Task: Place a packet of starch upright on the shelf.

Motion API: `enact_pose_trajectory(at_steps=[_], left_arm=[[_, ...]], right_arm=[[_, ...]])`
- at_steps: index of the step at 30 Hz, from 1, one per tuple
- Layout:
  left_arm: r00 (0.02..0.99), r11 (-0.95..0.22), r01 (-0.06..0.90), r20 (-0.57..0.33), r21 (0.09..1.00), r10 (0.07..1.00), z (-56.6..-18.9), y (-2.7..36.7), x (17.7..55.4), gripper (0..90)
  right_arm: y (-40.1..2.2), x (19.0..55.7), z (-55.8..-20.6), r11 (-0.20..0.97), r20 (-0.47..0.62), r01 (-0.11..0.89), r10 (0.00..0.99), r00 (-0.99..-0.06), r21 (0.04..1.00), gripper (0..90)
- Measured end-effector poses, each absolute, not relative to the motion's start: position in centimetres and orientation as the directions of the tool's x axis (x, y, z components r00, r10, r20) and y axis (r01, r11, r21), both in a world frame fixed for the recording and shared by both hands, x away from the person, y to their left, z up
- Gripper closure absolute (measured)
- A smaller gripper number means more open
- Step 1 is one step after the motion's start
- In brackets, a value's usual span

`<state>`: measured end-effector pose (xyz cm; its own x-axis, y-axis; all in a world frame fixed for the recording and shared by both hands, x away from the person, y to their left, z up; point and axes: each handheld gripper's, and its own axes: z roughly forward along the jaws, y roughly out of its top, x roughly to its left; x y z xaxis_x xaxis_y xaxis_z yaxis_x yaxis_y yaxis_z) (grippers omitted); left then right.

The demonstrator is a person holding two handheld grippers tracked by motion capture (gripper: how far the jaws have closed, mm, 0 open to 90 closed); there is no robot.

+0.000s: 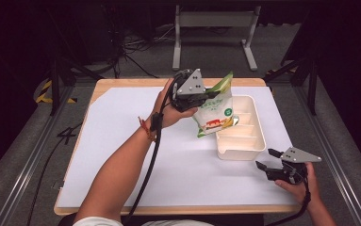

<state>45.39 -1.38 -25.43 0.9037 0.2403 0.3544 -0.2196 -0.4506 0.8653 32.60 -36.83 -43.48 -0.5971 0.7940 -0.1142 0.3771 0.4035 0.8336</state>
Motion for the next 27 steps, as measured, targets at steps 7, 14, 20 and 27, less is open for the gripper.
enact_pose_trajectory(at_steps=[7, 14, 20, 27], left_arm=[[0.922, -0.422, -0.254, 0.350, 0.871, 0.167, -26.1, -3.7, 46.2, 89.2], [0.932, -0.424, -0.262, 0.342, 0.867, 0.122, -27.0, -5.7, 46.9, 89.2], [0.938, -0.415, -0.265, 0.333, 0.870, 0.100, -27.3, -7.0, 47.5, 89.1], [0.930, -0.413, -0.297, 0.359, 0.861, 0.080, -26.5, -8.4, 48.1, 89.0]], right_arm=[[-37.1, 32.7, -43.6, 0.399, -0.109, 0.383, 0.798, -0.593, 0.833, 29.1], [-37.0, 32.6, -43.6, 0.400, -0.110, 0.380, 0.796, -0.596, 0.834, 28.9], [-37.0, 32.5, -43.6, 0.399, -0.109, 0.381, 0.796, -0.595, 0.834, 28.9], [-37.1, 32.4, -43.5, 0.399, -0.111, 0.378, 0.797, -0.594, 0.835, 28.9]])
